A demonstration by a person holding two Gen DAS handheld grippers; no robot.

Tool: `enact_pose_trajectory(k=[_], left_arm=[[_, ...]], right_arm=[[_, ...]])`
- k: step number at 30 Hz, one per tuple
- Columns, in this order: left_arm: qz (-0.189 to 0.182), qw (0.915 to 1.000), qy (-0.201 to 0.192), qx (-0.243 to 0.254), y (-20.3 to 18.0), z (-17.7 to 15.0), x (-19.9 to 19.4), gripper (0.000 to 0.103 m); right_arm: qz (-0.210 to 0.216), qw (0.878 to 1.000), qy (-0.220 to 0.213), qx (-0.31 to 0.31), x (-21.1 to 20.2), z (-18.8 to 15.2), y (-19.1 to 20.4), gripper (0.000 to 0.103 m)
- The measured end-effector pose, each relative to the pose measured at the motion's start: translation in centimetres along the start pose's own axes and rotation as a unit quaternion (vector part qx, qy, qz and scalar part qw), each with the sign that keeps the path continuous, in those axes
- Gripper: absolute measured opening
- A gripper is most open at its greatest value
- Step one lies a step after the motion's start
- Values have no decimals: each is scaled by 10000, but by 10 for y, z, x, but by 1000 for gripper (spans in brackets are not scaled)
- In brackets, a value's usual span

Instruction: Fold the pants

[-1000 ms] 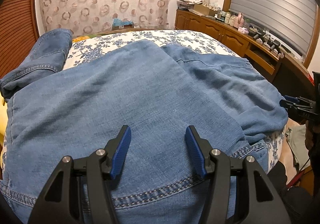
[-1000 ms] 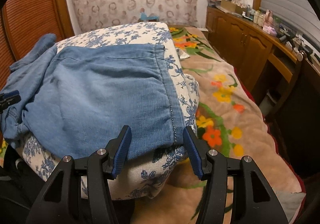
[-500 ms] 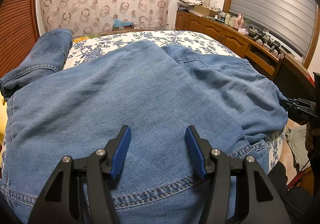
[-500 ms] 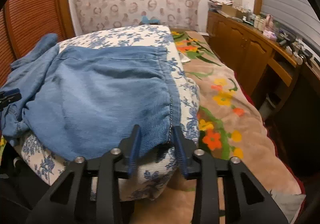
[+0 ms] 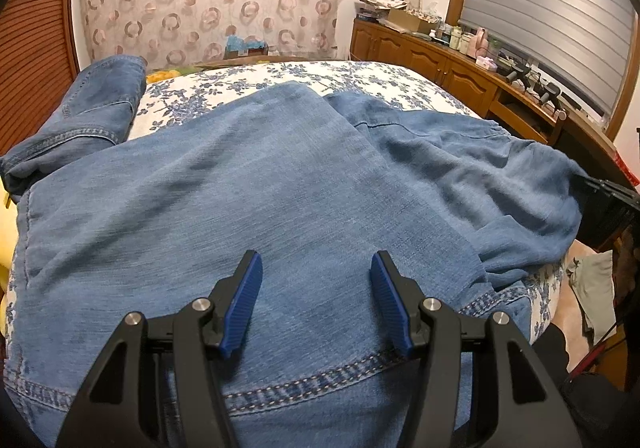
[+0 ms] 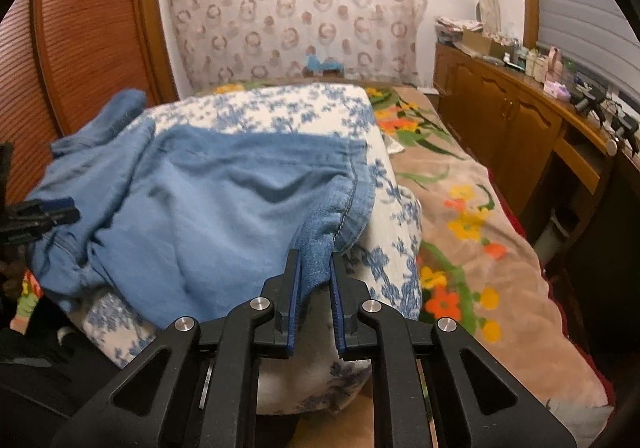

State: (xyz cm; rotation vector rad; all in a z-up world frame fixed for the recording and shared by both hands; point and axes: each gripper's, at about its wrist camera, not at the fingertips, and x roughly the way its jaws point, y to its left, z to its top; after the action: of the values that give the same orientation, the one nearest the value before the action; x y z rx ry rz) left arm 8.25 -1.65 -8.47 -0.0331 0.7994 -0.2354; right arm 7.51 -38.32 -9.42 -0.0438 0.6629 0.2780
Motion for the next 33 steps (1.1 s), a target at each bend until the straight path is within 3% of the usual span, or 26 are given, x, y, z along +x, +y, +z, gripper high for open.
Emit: enact_pose_trajectory(k=[9, 18, 33], left_arm=[[58, 9998, -183, -104, 12, 8, -16, 56], [161, 9992, -330, -172, 21, 11, -33, 56], [478, 9966, -561, -376, 51, 5, -70, 56]], right_arm=[[353, 9983, -429, -198, -20, 35, 18, 10], [858, 9905, -884, -608, -29, 78, 60, 9], [2022, 9600, -1314, -1425, -24, 133, 172, 9]])
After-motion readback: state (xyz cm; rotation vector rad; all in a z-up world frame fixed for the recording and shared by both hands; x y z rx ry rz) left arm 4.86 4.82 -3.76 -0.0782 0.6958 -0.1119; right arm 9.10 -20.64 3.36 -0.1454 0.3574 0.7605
